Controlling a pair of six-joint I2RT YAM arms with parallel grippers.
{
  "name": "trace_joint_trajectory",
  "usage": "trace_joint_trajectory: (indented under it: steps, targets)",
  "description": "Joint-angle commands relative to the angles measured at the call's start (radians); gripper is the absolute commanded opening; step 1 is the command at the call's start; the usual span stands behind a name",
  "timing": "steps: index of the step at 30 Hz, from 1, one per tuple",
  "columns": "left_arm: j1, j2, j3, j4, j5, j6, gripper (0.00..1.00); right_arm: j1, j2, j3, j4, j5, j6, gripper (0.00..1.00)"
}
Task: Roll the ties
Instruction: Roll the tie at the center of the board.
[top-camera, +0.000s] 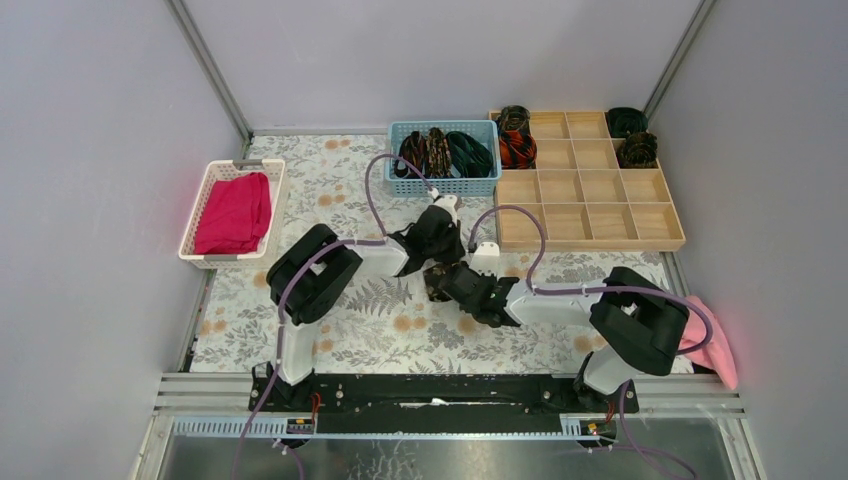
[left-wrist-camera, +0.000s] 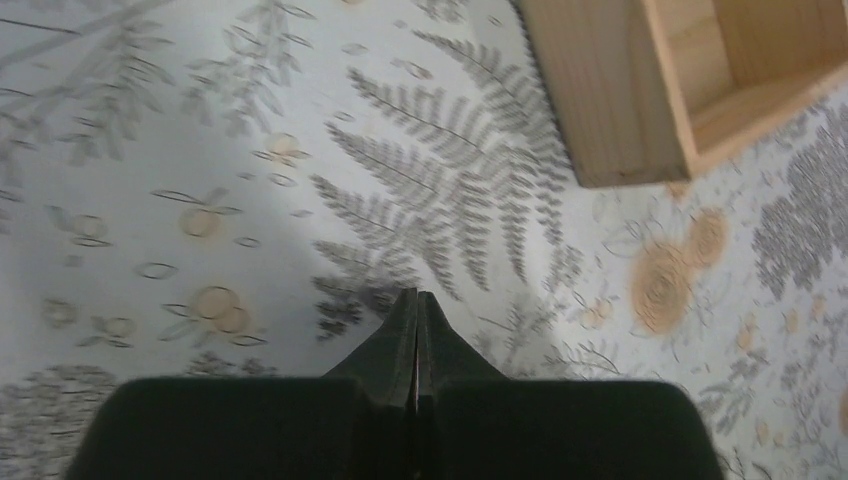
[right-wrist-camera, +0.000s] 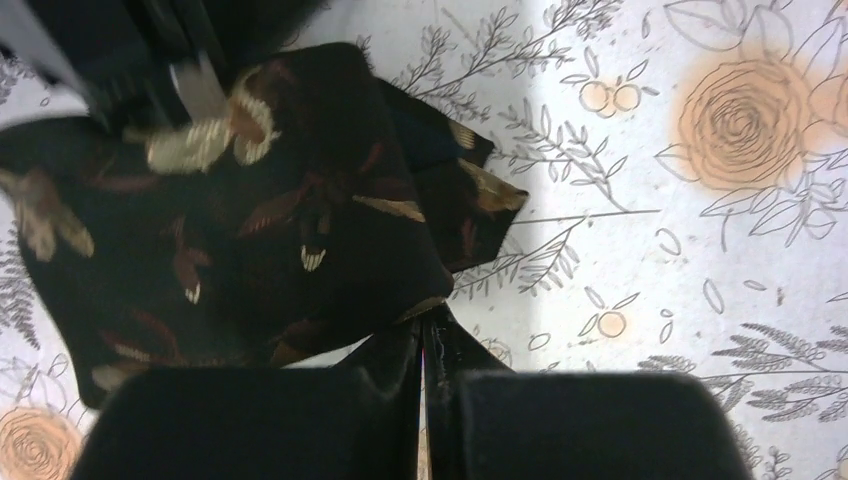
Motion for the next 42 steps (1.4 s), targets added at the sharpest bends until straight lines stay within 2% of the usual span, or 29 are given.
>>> trace_joint_trajectory:
  steps: [1, 7, 11, 14, 18, 21, 23, 26, 32, 34, 42]
  targets:
    - [-0.047, 0.043, -0.062, -0.084, 0.041, 0.018, 0.00, -0.040, 0.043, -0.030, -0.104, -0.014, -0.088, 0.00]
    - [-0.051, 0.082, -0.033, -0.092, 0.026, 0.033, 0.00, -0.040, 0.049, -0.016, -0.090, -0.064, -0.126, 0.00]
    - [-0.039, 0.083, 0.009, -0.123, -0.044, 0.039, 0.00, -0.040, -0.058, -0.095, -0.071, -0.101, -0.086, 0.00]
    - [-0.014, 0.062, 0.055, -0.167, -0.085, 0.035, 0.00, -0.040, -0.194, -0.146, -0.089, -0.128, -0.075, 0.19]
    - [0.013, 0.005, 0.159, -0.252, -0.188, 0.043, 0.00, -0.043, -0.380, -0.201, -0.105, -0.164, -0.050, 0.59]
    - [0.023, -0.055, 0.216, -0.325, -0.247, 0.042, 0.01, -0.055, -0.469, -0.225, -0.100, -0.200, -0.036, 0.74]
    - [0.021, -0.121, 0.212, -0.362, -0.269, 0.027, 0.02, -0.079, -0.513, -0.257, -0.056, -0.240, -0.030, 0.75]
    - [0.016, -0.244, 0.120, -0.369, -0.280, -0.021, 0.02, -0.142, -0.565, -0.314, 0.028, -0.317, -0.026, 0.74]
    - [-0.032, -0.464, -0.132, -0.252, -0.205, -0.046, 0.00, -0.295, -0.621, -0.421, 0.237, -0.497, -0.004, 0.74]
    - [-0.046, -0.484, -0.188, -0.191, -0.130, -0.048, 0.00, -0.336, -0.595, -0.427, 0.274, -0.547, -0.008, 0.75]
    - [-0.072, -0.500, -0.341, -0.026, -0.031, -0.056, 0.00, -0.480, -0.471, -0.455, 0.475, -0.721, 0.001, 0.79]
